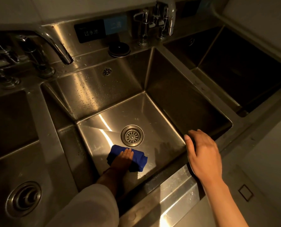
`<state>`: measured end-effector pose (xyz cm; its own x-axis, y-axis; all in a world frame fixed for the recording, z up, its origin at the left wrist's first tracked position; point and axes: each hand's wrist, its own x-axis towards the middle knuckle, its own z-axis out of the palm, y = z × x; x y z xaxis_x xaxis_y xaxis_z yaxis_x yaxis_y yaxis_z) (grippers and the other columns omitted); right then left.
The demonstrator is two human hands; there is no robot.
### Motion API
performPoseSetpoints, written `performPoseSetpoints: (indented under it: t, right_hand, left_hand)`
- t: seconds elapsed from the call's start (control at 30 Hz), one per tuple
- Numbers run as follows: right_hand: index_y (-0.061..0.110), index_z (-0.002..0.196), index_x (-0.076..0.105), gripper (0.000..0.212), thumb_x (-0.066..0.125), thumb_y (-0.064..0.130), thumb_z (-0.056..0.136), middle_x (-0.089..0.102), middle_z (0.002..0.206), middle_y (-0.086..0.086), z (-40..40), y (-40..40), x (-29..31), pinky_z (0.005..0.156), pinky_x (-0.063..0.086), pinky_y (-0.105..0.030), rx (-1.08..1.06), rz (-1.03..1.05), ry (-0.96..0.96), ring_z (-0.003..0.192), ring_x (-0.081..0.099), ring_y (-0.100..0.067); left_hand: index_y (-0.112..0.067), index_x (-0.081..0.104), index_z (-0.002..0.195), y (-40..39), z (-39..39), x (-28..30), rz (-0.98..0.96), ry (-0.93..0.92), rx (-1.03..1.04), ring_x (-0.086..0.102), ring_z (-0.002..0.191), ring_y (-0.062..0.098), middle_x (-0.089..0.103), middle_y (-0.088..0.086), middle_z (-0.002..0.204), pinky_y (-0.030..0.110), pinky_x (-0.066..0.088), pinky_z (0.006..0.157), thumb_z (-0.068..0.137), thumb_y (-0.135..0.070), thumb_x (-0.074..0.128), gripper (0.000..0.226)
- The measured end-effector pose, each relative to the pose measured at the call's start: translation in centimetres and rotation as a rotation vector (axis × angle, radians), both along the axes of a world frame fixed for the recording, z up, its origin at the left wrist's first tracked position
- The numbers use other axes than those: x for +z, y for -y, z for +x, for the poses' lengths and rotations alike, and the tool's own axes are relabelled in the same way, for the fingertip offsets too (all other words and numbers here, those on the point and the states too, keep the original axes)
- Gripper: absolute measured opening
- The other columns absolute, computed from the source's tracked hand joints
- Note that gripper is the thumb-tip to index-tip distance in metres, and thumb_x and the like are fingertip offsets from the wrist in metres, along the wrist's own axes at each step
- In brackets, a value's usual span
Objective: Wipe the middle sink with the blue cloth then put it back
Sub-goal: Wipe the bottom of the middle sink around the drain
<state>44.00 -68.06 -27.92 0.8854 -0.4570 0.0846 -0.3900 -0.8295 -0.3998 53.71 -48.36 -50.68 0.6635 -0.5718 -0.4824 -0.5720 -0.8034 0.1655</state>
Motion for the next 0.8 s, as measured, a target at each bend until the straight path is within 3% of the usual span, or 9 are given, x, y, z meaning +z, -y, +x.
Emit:
performPoseSetpoints:
  t: [0.1,0.17,0.27,0.3,0.33,0.37,0.4,0.47,0.8]
  right_hand:
    - [0.006,0.114,0.062,0.038,0.044,0.031,0.092,0.064,0.116,-0.014,-0.1,-0.2,0.3,0.100,0.038,-0.044,0.010,-0.001,0.012,0.118,0.052,-0.028]
    - [0.005,0.113,0.062,0.040,0.042,0.032,0.091,0.064,0.115,-0.015,-0.1,-0.3,0.5,0.101,0.039,-0.046,0.025,-0.006,0.015,0.117,0.053,-0.029]
    - [0.005,0.115,0.061,0.037,0.046,0.029,0.092,0.064,0.117,-0.014,-0.1,-0.4,0.8,0.104,0.036,-0.045,0.043,-0.009,-0.006,0.119,0.051,-0.028]
    - [0.006,0.116,0.061,0.036,0.047,0.028,0.092,0.063,0.119,-0.014,-0.1,-0.5,0.8,0.106,0.034,-0.044,0.047,-0.011,-0.017,0.121,0.050,-0.027]
    - [0.006,0.117,0.061,0.036,0.048,0.028,0.092,0.062,0.120,-0.014,-0.1,-0.5,0.9,0.107,0.033,-0.044,0.052,-0.017,-0.029,0.122,0.049,-0.027]
    - [0.006,0.118,0.060,0.035,0.049,0.028,0.092,0.062,0.121,-0.013,-0.1,-0.6,1.0,0.108,0.032,-0.044,0.058,-0.024,-0.039,0.123,0.048,-0.026]
    - [0.006,0.118,0.060,0.035,0.049,0.027,0.092,0.061,0.122,-0.013,-0.1,-0.7,1.1,0.109,0.031,-0.045,0.067,-0.032,-0.046,0.124,0.048,-0.027]
    - [0.006,0.118,0.060,0.034,0.051,0.025,0.092,0.061,0.122,-0.015,-0.1,-0.8,1.4,0.109,0.031,-0.047,0.092,-0.056,-0.059,0.124,0.048,-0.028]
    - [0.007,0.117,0.060,0.036,0.063,0.025,0.085,0.063,0.119,-0.014,0.9,-3.6,1.7,0.106,0.031,-0.047,0.237,-0.162,-0.023,0.120,0.052,-0.028]
  left_hand:
    - [-0.001,0.055,0.132,0.2,0.4,1.1,-0.112,0.149,0.084,0.047,0.133,0.021,0.054,0.014,0.139,0.029,0.032,0.114,0.095,-0.022,0.056,0.042]
    - [-0.002,0.066,0.117,0.4,0.4,2.1,-0.066,0.136,-0.013,0.061,0.117,0.019,0.067,0.015,0.120,0.027,0.044,0.105,0.089,-0.024,0.065,0.035]
    - [0.000,0.078,0.078,0.6,0.7,2.5,-0.079,0.237,-0.150,0.075,0.075,0.018,0.076,0.016,0.081,0.025,0.061,0.068,0.058,-0.021,0.085,0.030]
    - [0.001,0.078,0.084,0.6,0.9,3.3,-0.054,0.239,-0.179,0.076,0.079,0.019,0.076,0.018,0.087,0.025,0.061,0.069,0.060,-0.024,0.082,0.035]
    - [0.007,0.070,0.108,0.7,1.3,3.9,-0.006,0.169,-0.181,0.071,0.102,0.023,0.069,0.025,0.110,0.026,0.057,0.086,0.074,-0.023,0.075,0.045]
    - [0.011,0.048,0.133,0.8,1.7,3.9,-0.056,0.193,-0.154,0.053,0.128,0.027,0.050,0.029,0.137,0.030,0.043,0.106,0.090,-0.016,0.059,0.052]
    - [0.008,0.024,0.146,0.7,2.0,4.0,-0.031,0.177,-0.122,0.032,0.142,0.030,0.028,0.027,0.152,0.034,0.028,0.116,0.099,-0.010,0.042,0.054]
    - [0.002,0.007,0.151,1.0,2.7,5.3,-0.013,0.128,-0.088,0.016,0.148,0.030,0.013,0.021,0.159,0.036,0.017,0.120,0.102,-0.004,0.030,0.055]
    - [-0.002,0.001,0.152,1.8,3.7,12.3,-0.142,0.303,-0.130,0.007,0.149,0.026,0.004,0.017,0.160,0.032,0.009,0.121,0.098,0.003,0.031,0.062]
